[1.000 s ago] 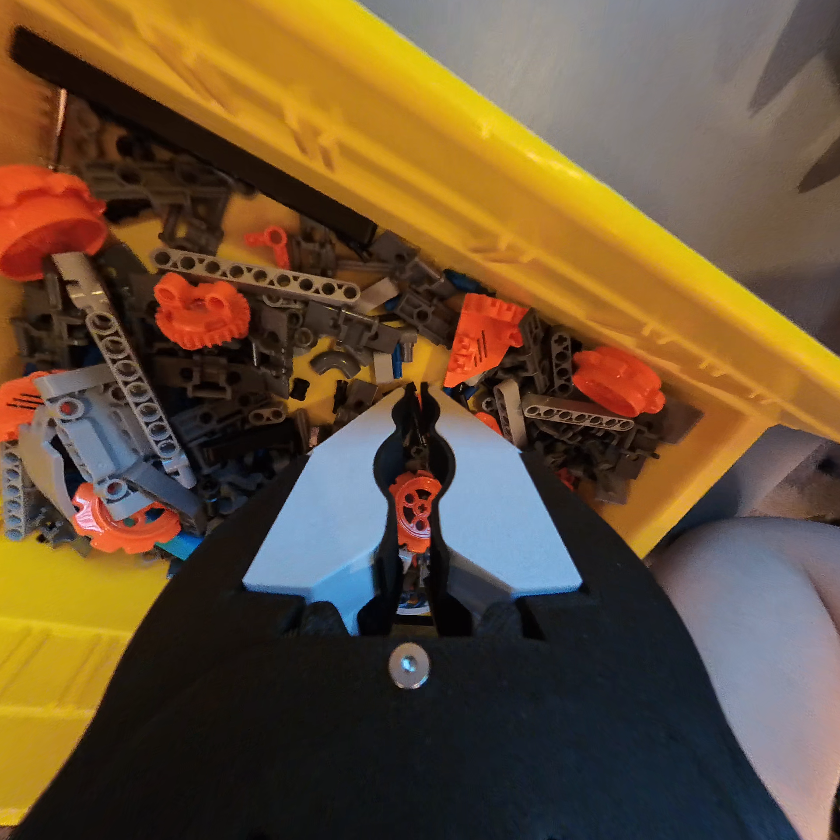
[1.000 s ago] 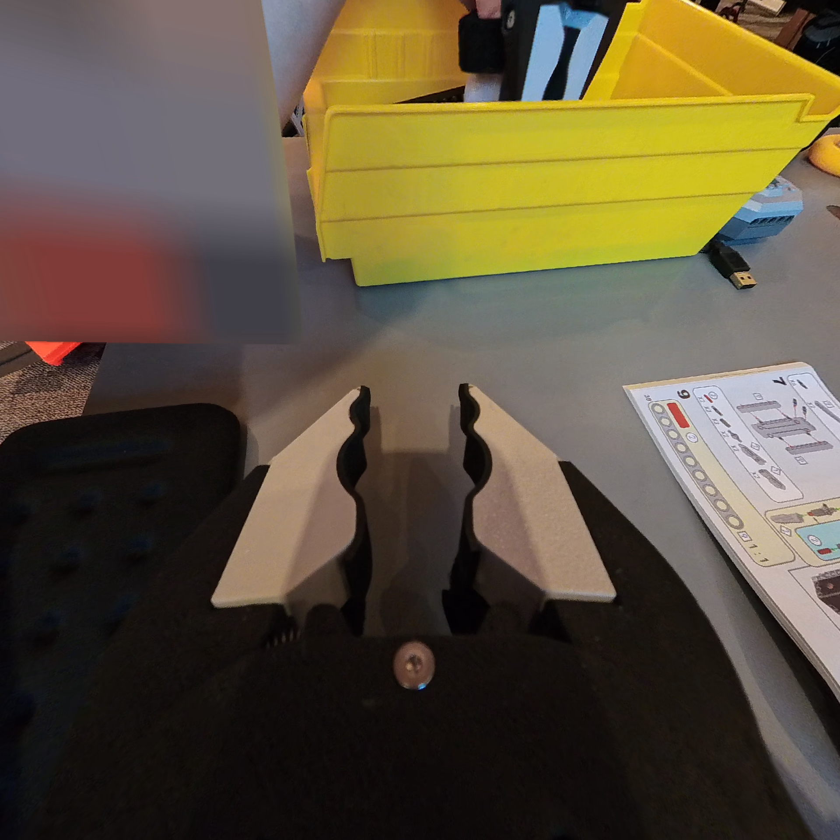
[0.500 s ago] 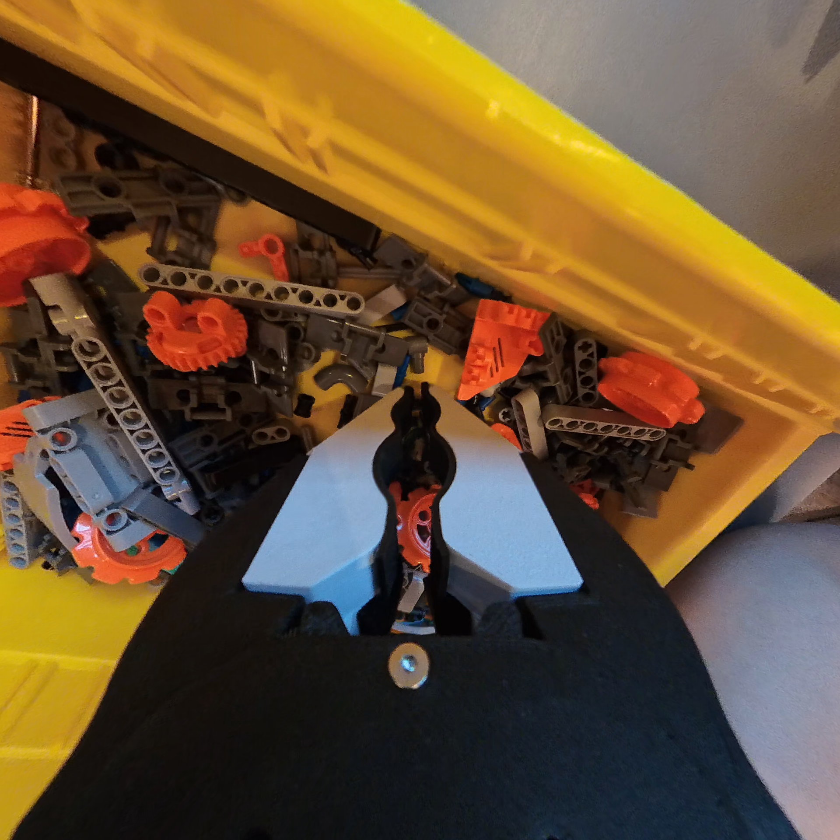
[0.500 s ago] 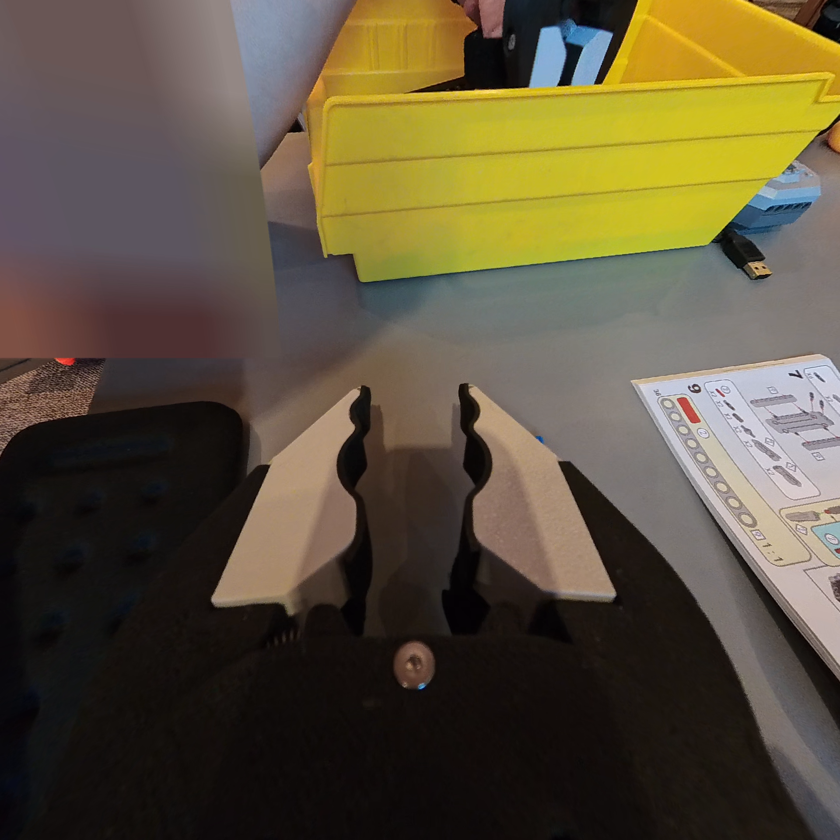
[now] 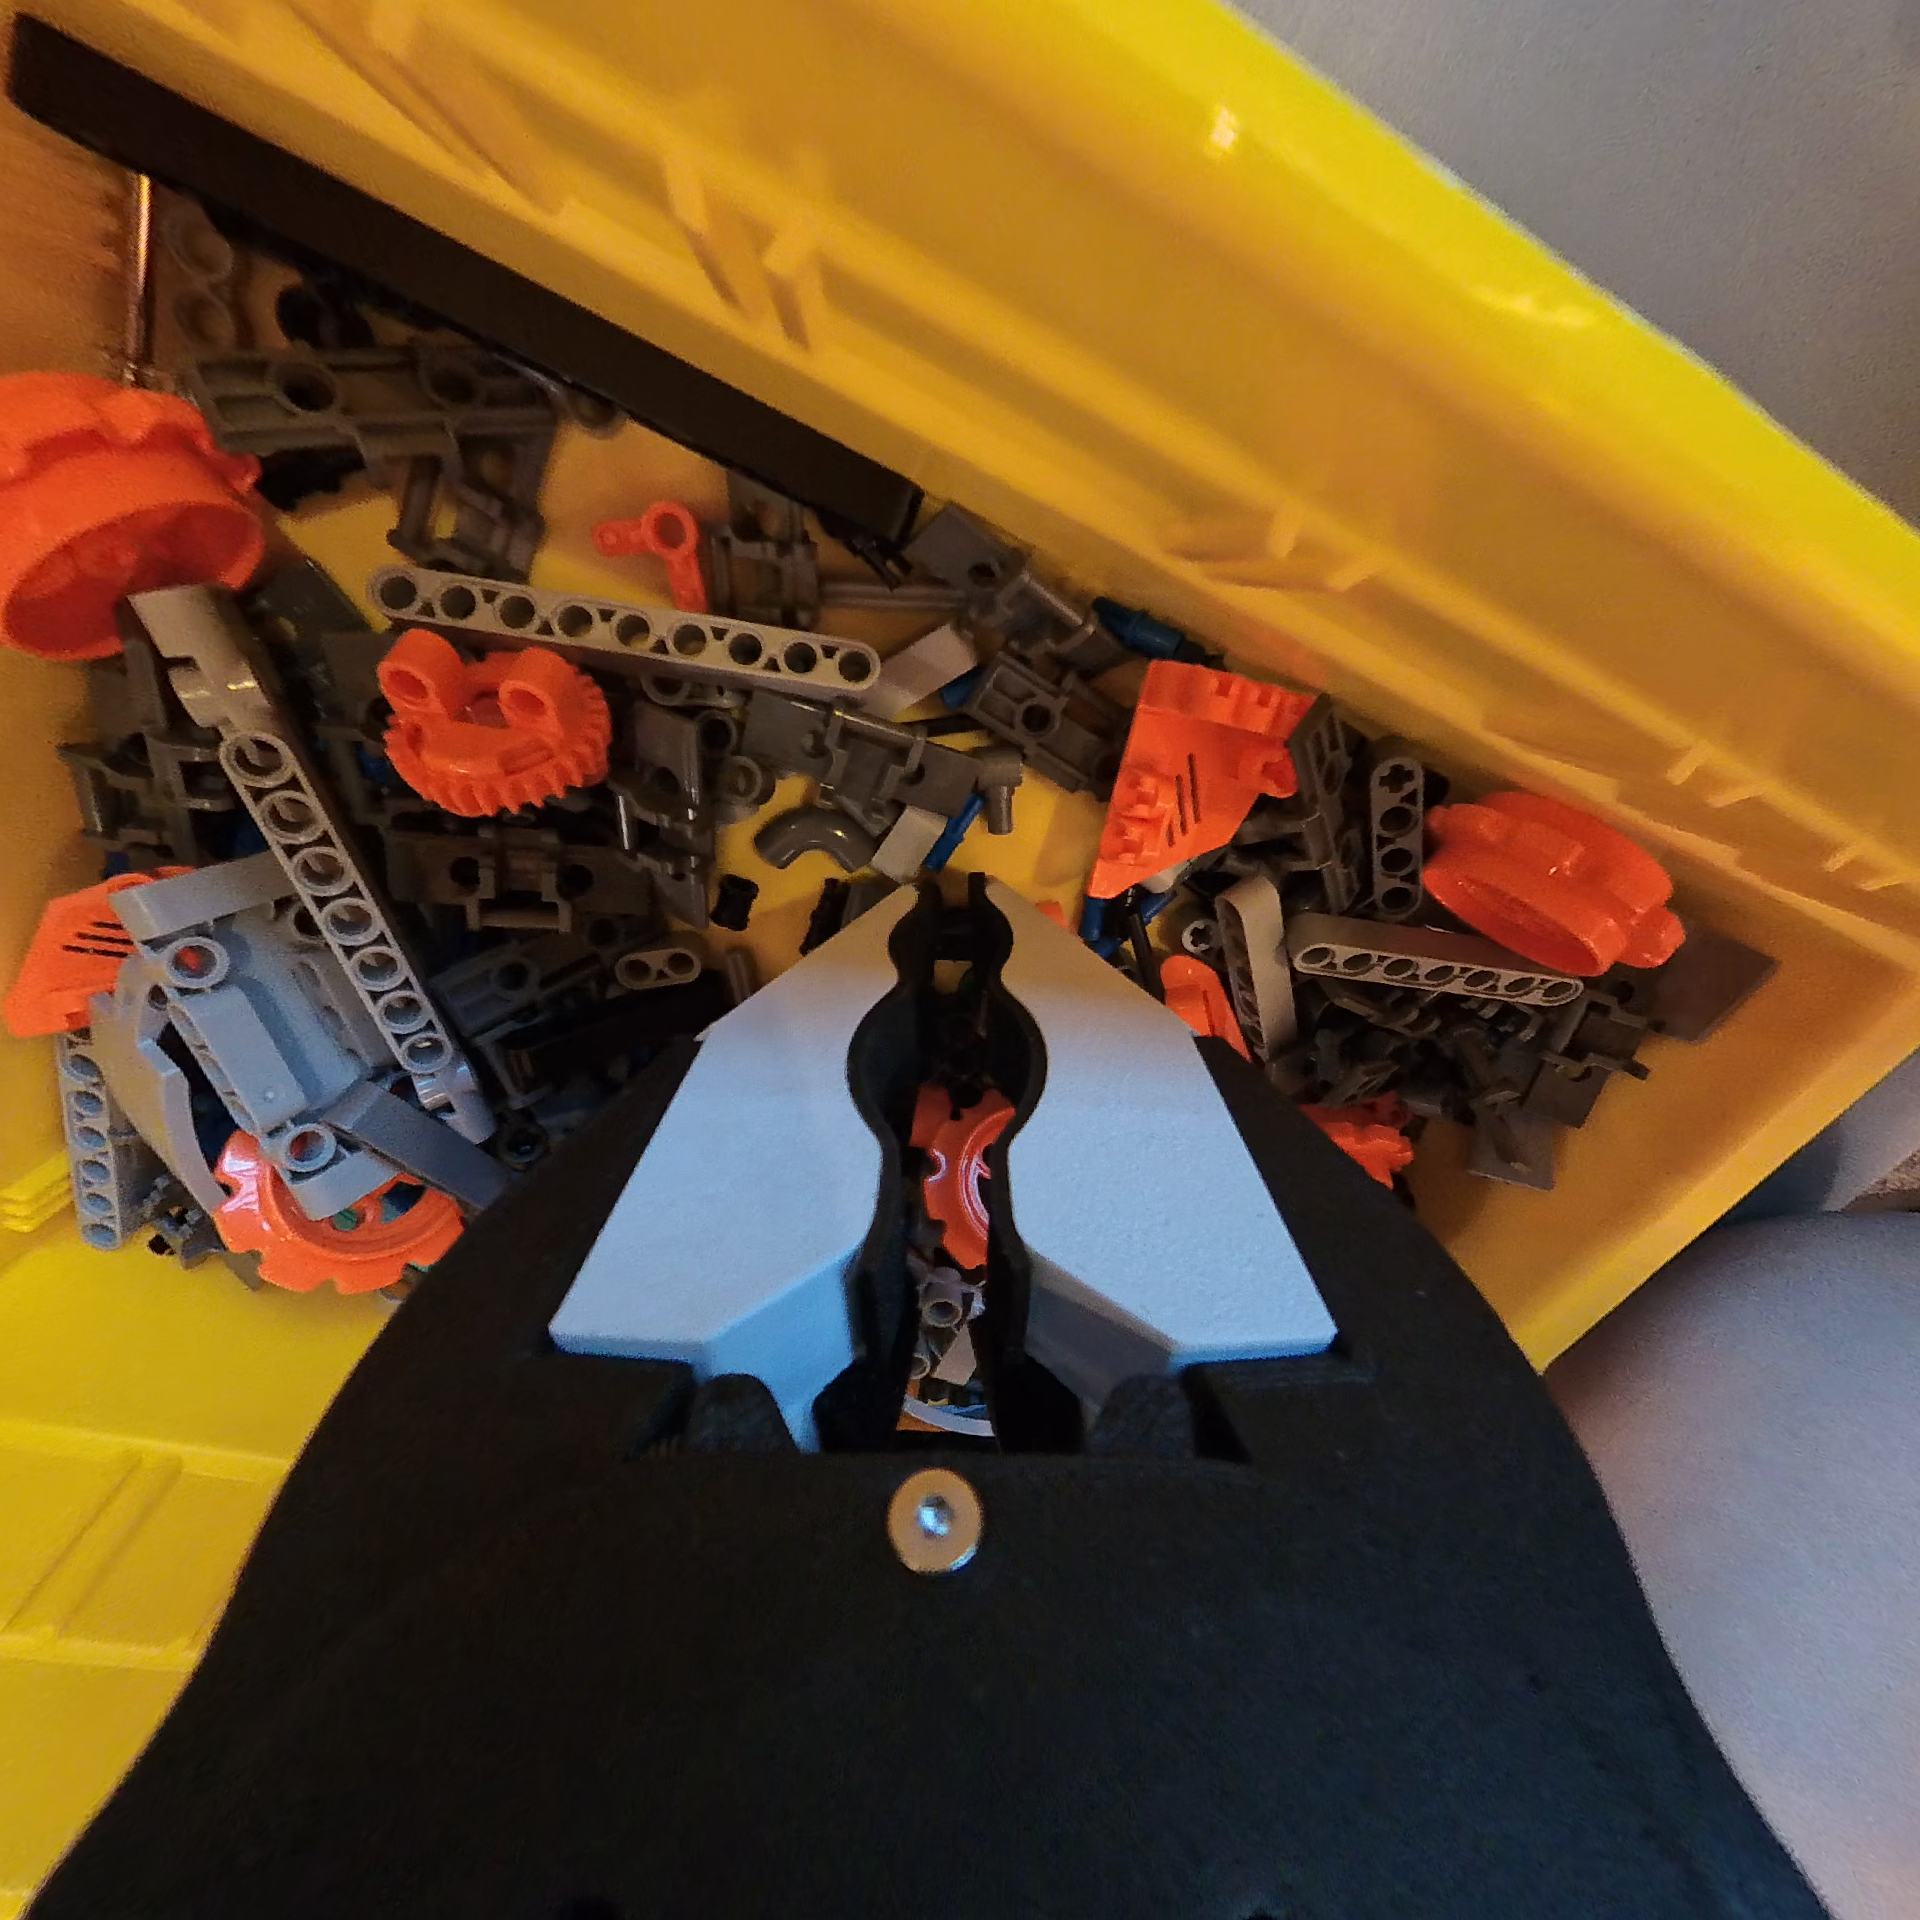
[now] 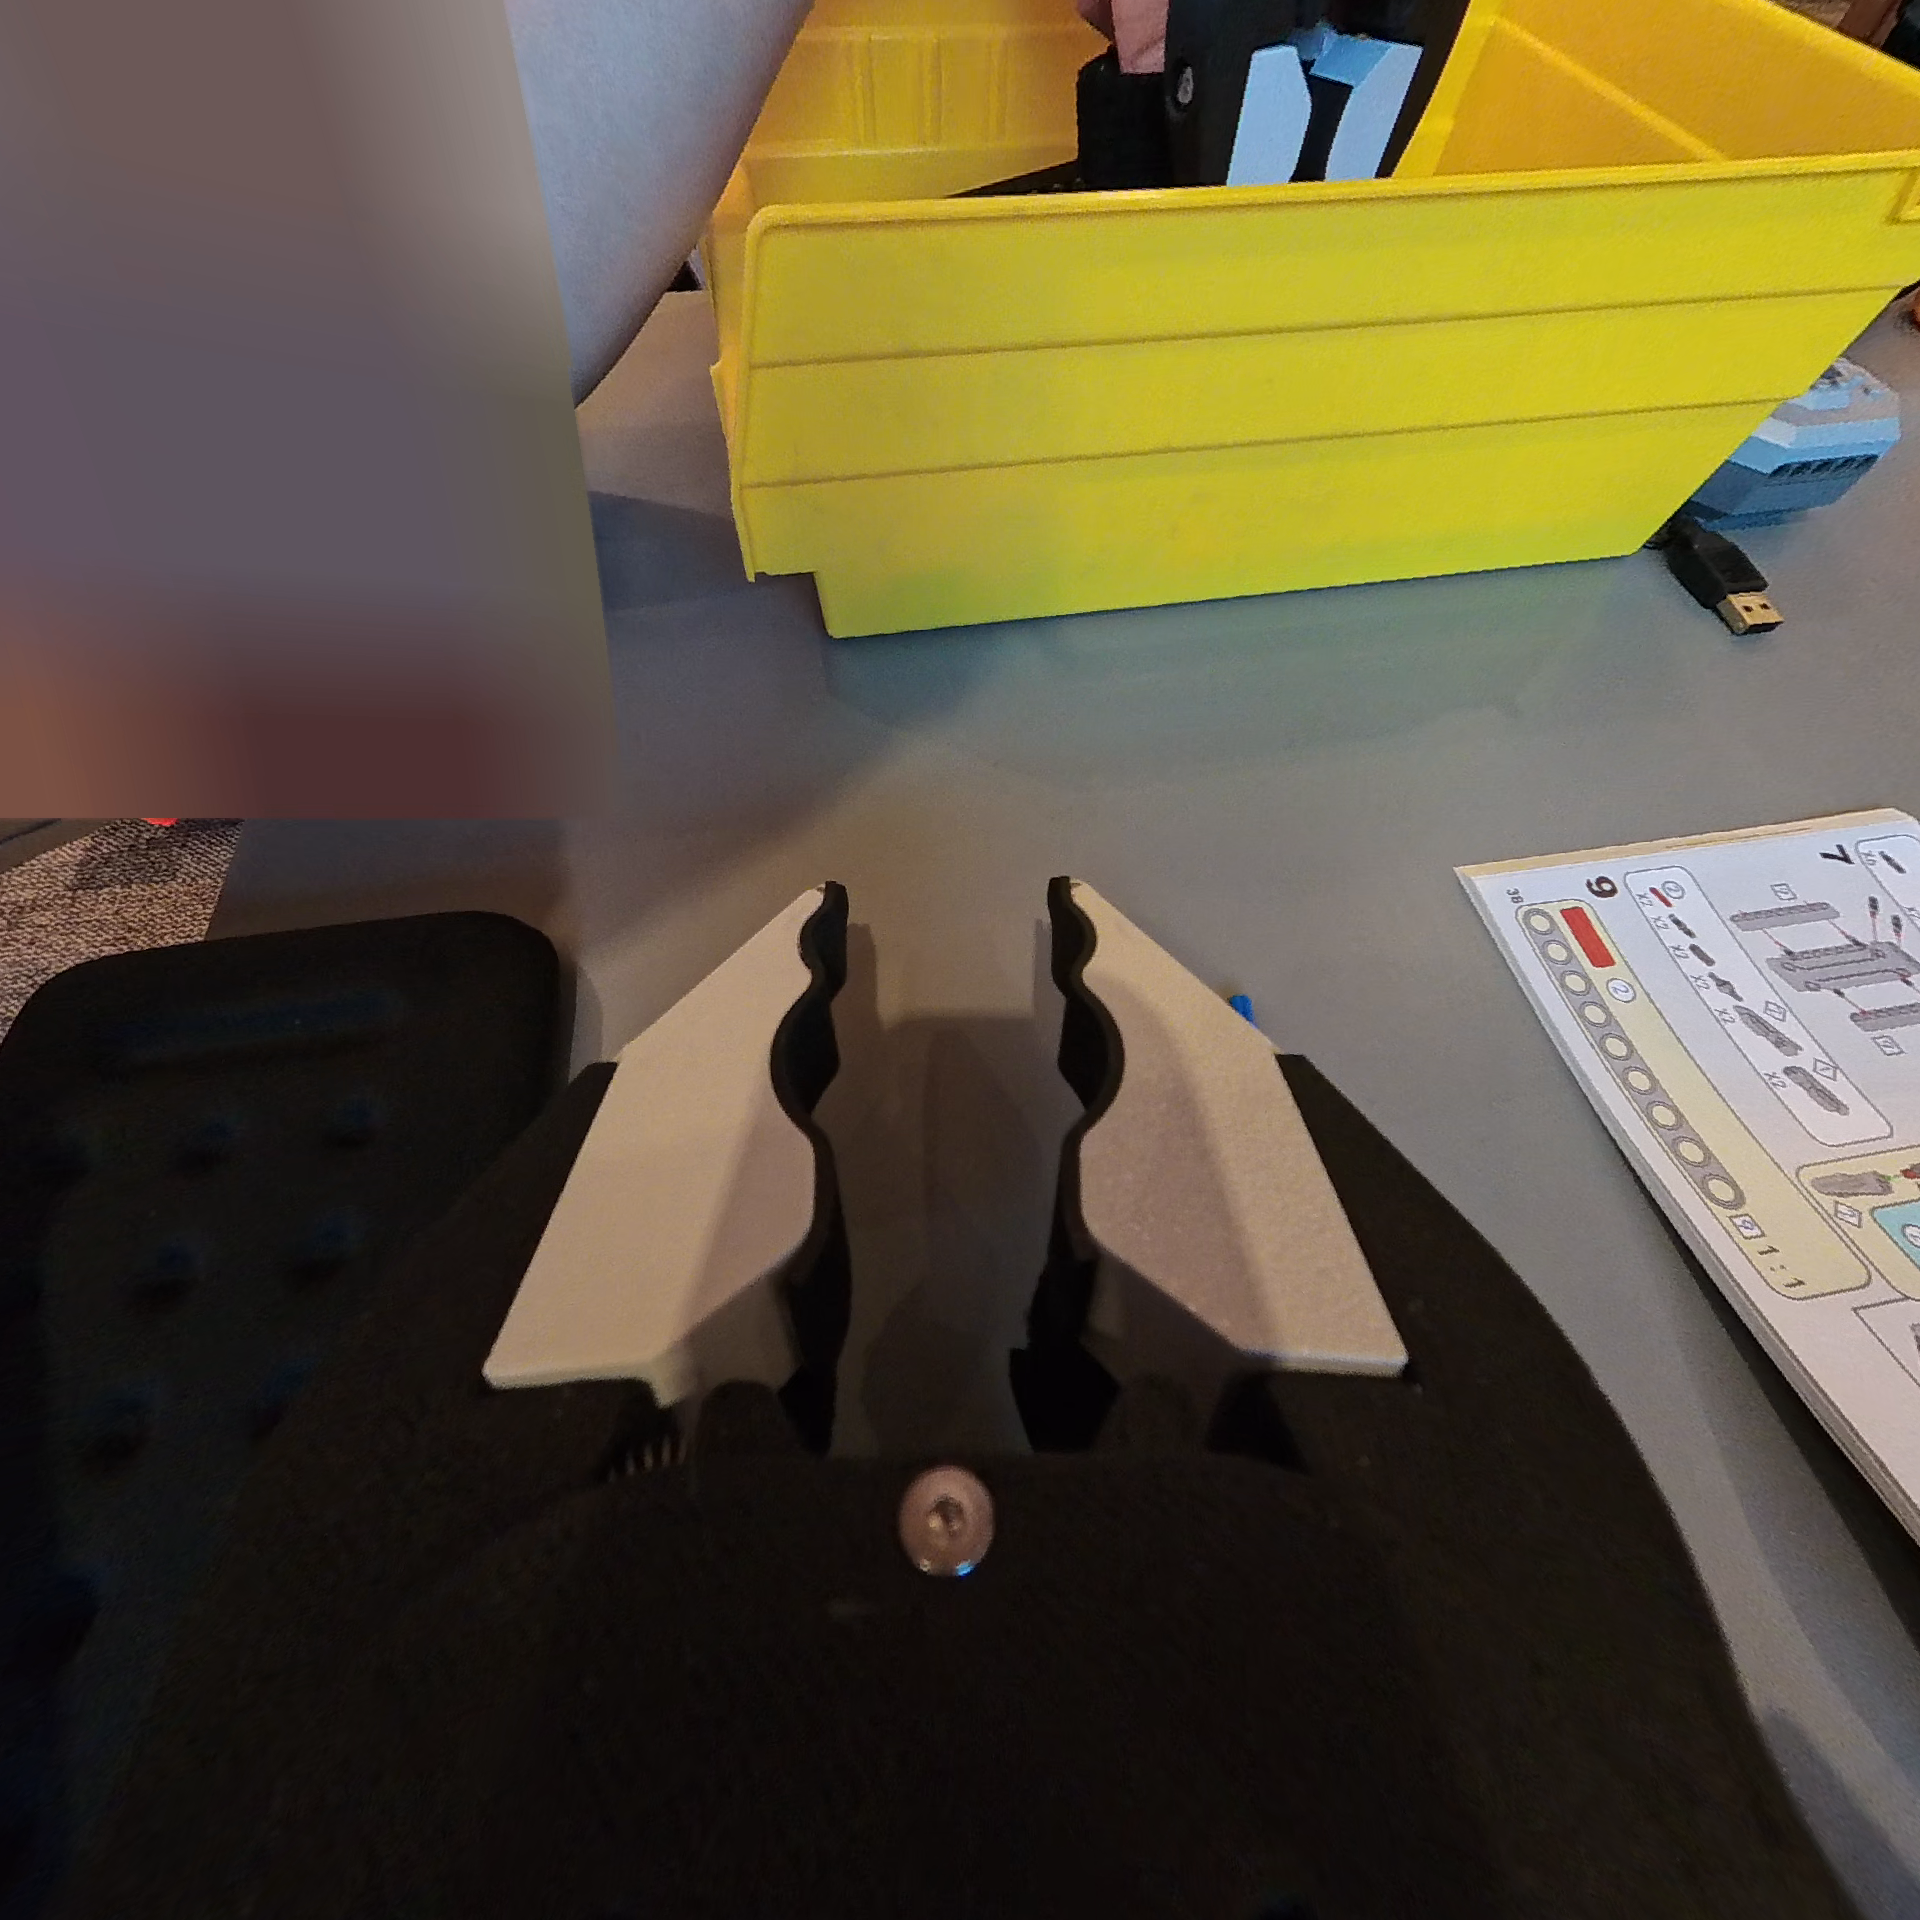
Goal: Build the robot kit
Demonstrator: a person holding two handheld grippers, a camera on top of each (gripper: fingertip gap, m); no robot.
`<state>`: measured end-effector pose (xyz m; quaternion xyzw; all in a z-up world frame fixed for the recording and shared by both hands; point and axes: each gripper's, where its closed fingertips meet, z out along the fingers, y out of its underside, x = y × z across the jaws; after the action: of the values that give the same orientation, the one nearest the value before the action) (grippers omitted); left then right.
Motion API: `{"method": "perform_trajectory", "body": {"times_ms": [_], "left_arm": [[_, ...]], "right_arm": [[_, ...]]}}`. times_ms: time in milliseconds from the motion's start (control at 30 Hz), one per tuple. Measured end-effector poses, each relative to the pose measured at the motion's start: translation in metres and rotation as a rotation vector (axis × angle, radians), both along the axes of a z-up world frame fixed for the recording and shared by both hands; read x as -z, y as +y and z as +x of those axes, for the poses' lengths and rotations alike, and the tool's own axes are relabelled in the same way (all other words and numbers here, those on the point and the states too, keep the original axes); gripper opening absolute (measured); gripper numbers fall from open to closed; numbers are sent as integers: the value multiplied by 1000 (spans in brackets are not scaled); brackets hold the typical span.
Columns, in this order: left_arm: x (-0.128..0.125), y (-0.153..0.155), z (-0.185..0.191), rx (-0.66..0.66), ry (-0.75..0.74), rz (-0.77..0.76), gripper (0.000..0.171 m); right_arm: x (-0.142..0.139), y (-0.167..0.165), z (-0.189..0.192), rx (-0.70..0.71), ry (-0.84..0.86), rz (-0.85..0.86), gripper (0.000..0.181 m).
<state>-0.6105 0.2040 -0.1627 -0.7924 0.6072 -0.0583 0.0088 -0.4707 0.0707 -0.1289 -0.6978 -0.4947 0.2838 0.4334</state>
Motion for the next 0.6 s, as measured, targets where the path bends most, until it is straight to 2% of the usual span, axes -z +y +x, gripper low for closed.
{"method": "perform_trajectory", "body": {"times_ms": [333, 600], "left_arm": [[-1, 2, 1, 7, -1, 18, 5], [-9, 0, 14, 73, -84, 49, 3]], "right_arm": [[0, -1, 0, -2, -2, -1, 39], [1, -1, 0, -4, -5, -5, 39]]}}
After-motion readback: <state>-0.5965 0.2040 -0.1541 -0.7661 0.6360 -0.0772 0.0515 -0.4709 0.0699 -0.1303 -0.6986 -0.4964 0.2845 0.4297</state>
